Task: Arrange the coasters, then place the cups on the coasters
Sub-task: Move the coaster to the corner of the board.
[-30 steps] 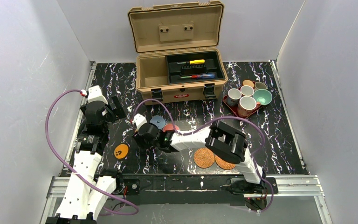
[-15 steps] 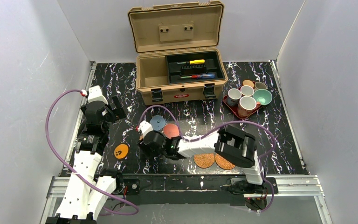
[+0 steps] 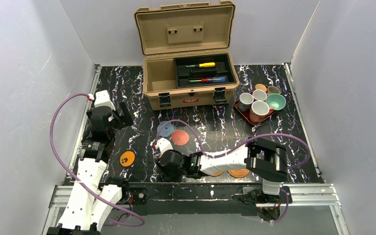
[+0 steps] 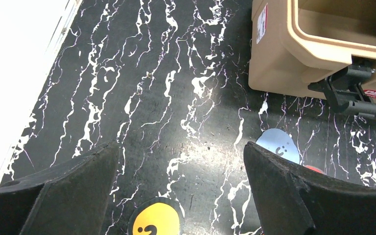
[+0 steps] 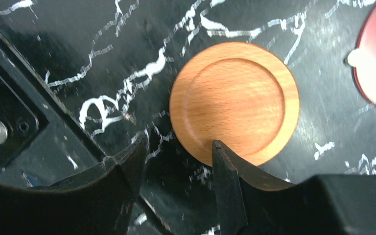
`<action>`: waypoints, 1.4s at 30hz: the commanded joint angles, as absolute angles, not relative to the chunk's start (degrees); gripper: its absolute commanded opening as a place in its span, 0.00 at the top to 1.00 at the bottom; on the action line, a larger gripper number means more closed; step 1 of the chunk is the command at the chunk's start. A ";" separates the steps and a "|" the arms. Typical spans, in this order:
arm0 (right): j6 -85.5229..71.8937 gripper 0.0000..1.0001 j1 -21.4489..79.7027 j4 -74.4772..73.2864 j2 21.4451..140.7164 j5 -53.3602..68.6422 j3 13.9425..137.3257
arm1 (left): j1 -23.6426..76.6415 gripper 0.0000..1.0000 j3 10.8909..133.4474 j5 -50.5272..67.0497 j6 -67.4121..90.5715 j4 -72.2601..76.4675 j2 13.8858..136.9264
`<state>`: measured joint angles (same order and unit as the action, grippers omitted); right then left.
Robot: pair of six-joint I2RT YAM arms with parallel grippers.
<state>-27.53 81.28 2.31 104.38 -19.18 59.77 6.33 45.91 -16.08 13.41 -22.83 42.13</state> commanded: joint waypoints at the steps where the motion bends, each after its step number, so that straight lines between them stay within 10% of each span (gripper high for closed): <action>1: -32.33 0.40 82.06 -6.41 100.14 -20.47 55.97 | 8.01 0.04 47.99 -16.84 11.22 -23.82 42.11; 14: -31.14 0.33 82.11 -11.65 85.42 -29.31 57.36 | 20.34 0.05 47.23 -18.32 17.84 -29.86 44.27; 42: -27.53 0.32 48.62 -11.77 63.80 -21.07 44.34 | 39.54 0.50 25.56 1.67 50.12 -23.82 50.28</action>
<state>-28.42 49.47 -13.39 64.60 -23.05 43.62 37.41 26.55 -0.03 47.24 -27.05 48.25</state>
